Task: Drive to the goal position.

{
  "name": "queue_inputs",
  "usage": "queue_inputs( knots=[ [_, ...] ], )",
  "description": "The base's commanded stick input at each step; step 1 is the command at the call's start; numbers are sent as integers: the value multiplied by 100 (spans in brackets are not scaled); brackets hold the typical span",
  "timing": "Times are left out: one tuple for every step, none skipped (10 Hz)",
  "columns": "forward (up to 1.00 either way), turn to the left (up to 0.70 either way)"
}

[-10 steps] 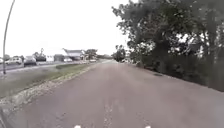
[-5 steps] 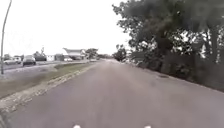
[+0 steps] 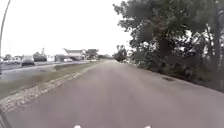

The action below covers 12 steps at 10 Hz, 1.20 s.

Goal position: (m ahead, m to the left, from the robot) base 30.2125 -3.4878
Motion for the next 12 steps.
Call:
queue_inputs(
  knots=[
    [70,0],
    [70,0],
    [70,0],
    [70,0],
    [70,0],
    [70,0],
    [70,0],
    [70,0],
    [70,0],
    [70,0],
    [70,0],
    [70,0]
  ],
)
